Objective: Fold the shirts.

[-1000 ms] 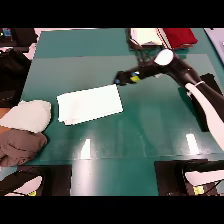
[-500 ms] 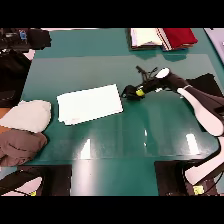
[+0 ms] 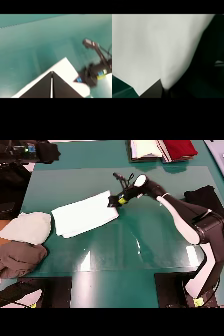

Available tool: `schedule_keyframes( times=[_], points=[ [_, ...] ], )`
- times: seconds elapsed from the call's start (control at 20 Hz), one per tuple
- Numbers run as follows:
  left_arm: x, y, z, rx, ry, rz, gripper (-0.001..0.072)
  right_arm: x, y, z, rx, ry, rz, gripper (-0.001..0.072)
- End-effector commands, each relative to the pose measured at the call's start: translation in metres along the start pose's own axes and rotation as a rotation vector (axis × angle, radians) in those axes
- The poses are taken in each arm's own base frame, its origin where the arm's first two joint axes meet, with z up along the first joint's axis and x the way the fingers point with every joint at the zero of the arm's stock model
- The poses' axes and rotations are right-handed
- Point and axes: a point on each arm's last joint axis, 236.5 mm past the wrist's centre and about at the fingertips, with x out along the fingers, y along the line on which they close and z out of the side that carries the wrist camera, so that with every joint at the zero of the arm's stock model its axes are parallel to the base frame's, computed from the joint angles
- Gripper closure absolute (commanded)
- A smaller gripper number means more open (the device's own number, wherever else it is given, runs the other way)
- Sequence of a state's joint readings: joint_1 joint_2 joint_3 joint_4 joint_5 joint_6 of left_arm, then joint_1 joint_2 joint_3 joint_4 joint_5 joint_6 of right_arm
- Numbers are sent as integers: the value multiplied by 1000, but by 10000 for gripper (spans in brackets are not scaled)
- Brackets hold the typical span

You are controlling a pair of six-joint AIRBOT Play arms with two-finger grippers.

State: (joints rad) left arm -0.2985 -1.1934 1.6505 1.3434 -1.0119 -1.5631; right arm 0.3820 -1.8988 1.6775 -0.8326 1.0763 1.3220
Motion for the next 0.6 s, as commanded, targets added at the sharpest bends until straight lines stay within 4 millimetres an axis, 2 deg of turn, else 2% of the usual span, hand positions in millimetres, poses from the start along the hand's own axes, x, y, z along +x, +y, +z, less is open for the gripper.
schedule_keyframes(
  times=[0.0,0.1,0.15,0.25,0.35,0.45,0.55],
  points=[
    [4,-52,-5,49,1,-101,677,-87,-45,43,-37,-128,-194,695],
    [3,-85,-4,82,-22,-163,677,-167,-91,53,19,-217,-301,695],
    [2,-99,-4,94,-33,-189,677,-207,-114,50,65,-253,-350,695],
    [0,-119,-3,111,-52,-227,677,-287,-161,36,166,-333,-439,695],
    [-2,-131,0,119,-73,-250,677,-363,-206,16,278,-445,-514,696],
    [-3,-135,6,117,-101,-259,677,-417,-243,-11,380,-523,-573,695],
    [-4,-136,10,111,-119,-260,677,-455,-273,-37,472,-579,-605,696]
  ],
)
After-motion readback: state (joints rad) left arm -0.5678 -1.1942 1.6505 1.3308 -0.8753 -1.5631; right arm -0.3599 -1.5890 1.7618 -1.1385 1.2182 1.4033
